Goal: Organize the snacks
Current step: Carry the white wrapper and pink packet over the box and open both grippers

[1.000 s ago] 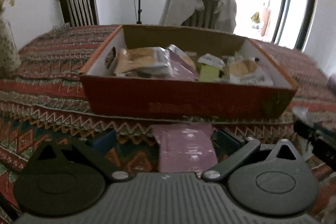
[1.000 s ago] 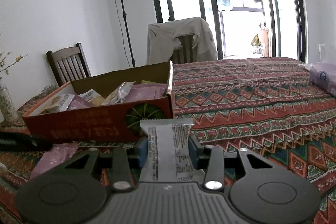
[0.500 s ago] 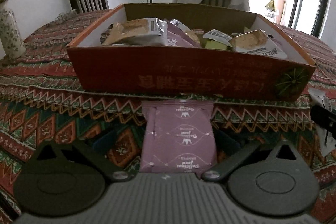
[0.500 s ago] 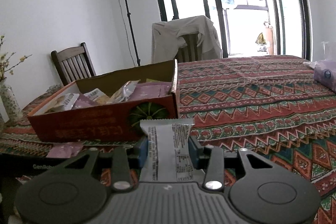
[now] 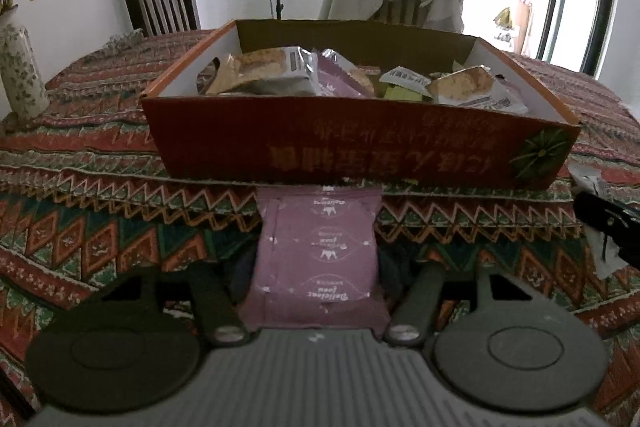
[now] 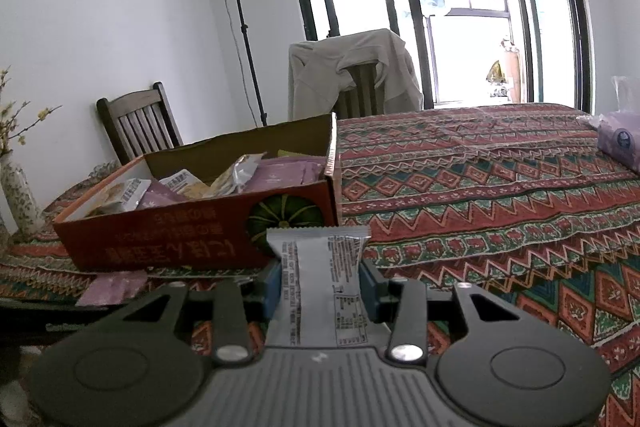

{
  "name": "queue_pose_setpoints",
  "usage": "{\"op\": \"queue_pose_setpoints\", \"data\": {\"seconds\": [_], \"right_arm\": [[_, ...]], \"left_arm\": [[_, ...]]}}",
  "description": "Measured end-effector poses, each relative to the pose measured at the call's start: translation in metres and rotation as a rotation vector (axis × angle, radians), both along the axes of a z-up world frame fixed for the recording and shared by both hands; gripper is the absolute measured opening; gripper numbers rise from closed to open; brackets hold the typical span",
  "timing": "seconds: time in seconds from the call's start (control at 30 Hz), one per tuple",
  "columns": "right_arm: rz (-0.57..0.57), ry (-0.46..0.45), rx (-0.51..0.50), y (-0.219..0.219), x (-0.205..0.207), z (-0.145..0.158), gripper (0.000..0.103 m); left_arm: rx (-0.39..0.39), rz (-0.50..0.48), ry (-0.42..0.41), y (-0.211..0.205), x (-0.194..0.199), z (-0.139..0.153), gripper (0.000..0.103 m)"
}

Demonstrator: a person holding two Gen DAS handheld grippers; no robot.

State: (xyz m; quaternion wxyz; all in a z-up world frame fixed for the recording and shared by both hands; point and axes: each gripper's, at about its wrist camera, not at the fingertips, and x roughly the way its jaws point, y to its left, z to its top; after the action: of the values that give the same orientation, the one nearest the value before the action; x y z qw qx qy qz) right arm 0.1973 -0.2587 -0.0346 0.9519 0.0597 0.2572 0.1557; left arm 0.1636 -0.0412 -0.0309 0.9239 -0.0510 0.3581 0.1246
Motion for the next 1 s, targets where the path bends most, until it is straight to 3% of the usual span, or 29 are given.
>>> {"op": "queue_pose_setpoints", "data": {"seconds": [0.3, 0.63, 1.0], "right_arm": [[-0.001, -0.011, -0.003, 0.0, -0.001, 0.0, 0.04], [-0.006, -0.06, -0.01, 0.002, -0.011, 0.003, 0.04], [0.011, -0.149, -0.033, 0.019, -0.014, 0.036, 0.04]], "left_arm": [[-0.001, -0.013, -0.047, 0.009, -0.01, 0.004, 0.063], [-0.018, -0.037, -0.172, 0.015, -0.028, 0.025, 0.063], [-0.026, -0.051, -0.257, 0.029, -0.01, 0.06, 0.063]]}}
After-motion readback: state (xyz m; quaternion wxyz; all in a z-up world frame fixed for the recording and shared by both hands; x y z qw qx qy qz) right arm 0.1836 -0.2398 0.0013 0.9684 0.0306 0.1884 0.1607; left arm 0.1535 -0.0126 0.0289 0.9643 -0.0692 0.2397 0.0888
